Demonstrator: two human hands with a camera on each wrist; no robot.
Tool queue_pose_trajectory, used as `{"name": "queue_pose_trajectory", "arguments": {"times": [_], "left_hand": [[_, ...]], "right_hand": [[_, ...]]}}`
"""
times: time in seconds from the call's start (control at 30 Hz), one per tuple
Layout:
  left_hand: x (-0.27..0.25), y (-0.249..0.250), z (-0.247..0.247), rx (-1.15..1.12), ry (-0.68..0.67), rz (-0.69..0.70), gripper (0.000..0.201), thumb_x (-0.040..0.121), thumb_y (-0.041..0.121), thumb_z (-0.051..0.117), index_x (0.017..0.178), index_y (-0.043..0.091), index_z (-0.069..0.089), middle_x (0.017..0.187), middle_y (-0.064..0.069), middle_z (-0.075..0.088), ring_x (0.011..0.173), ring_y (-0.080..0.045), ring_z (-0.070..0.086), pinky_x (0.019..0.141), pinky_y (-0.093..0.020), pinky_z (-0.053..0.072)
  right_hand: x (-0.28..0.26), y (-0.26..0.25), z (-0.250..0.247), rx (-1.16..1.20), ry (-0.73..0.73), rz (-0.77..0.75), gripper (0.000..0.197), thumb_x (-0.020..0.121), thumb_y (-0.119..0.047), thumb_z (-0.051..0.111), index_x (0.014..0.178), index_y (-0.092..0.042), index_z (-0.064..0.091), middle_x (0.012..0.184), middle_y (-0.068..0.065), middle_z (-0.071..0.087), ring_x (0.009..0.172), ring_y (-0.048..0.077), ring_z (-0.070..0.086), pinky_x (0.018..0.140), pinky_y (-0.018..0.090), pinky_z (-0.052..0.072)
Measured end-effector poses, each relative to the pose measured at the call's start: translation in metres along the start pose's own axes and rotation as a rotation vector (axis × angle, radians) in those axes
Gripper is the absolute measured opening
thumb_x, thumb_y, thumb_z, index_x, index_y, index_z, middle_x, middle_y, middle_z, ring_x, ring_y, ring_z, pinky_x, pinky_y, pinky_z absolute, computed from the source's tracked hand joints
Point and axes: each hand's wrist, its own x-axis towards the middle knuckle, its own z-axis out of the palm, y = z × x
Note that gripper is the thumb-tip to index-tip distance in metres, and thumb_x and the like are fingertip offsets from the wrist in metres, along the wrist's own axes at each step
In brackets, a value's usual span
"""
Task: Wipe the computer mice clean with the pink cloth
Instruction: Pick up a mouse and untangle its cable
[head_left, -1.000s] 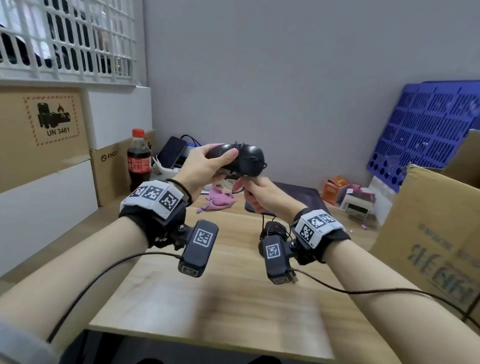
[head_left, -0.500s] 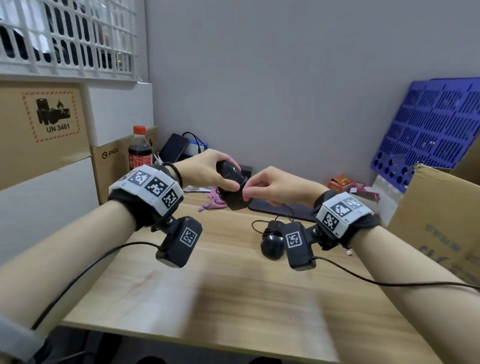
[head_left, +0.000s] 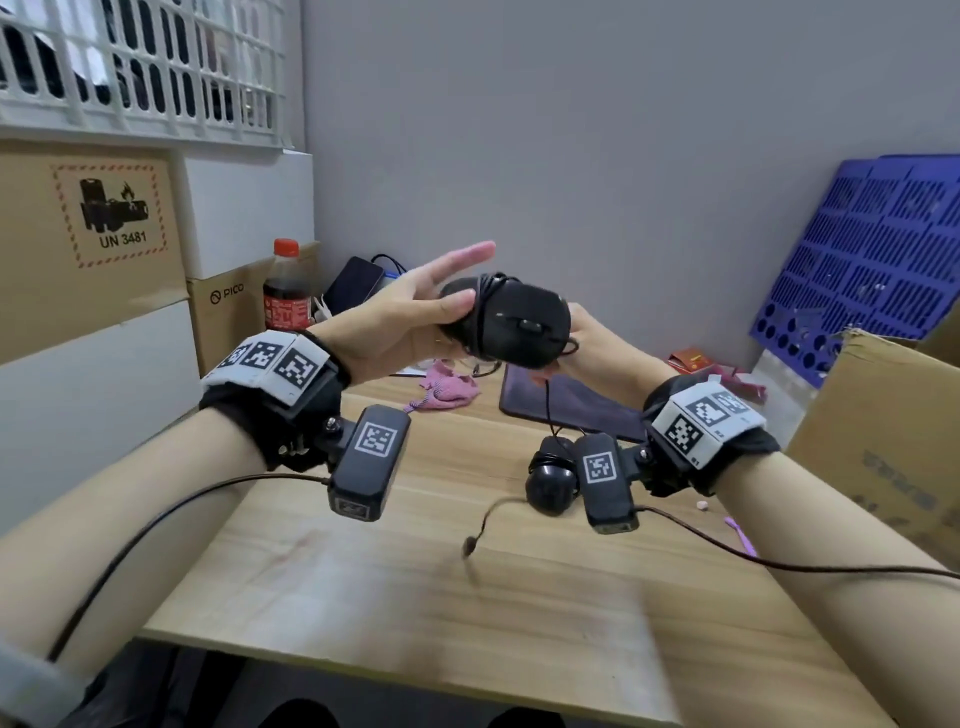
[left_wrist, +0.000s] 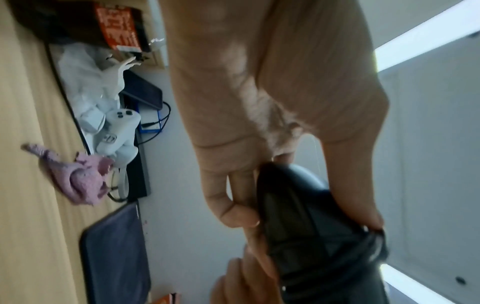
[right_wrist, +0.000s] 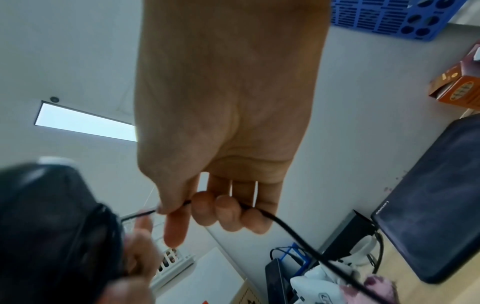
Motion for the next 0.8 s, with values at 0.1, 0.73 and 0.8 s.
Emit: {"name": "queue_pose_trajectory", "arguments": {"times": [0.1,0.73,0.8], "left_hand": [[0.004,0.004,0.009,-0.003,0.103,0.086,0.042,0.095,0.016,0.054,0.137,0.015,0.048,0.125,-0.008,0.062,0.107,-0.023,0.064,0.085,-0.036,0.056],[0.003,-0.015,-0.02,0.807,0.214,-0.146,0.033,0.077,0.023,0.081,0.108,0.026,0.069,0.107,-0.002,0.072,0.104,-0.016,0.067,0.089,-0.026,0.054],[-0.003,-0.005,-0.019,0.804,0.051,-0.189,0.033,0.079,0.02,0.08,0.108,0.028,0.068,0.11,0.001,0.071,0.103,-0.013,0.067,0.087,-0.024,0.054]], "right_hand": [[0.002,0.005,0.011,0.09,-0.029,0.083,0.02,0.099,-0.002,0.04,0.082,-0.003,0.05,0.063,0.006,0.035,0.055,0.018,0.039,0.056,0.028,0.044],[0.005,-0.01,0.011,-0.258,-0.163,0.045,0.021,0.097,-0.024,0.058,0.085,-0.012,0.072,0.05,-0.01,0.051,0.046,0.014,0.04,0.043,0.021,0.036],[0.006,-0.012,0.006,-0.224,-0.1,0.008,0.02,0.096,-0.023,0.059,0.085,-0.013,0.071,0.053,-0.008,0.054,0.046,0.015,0.042,0.044,0.022,0.038]]}}
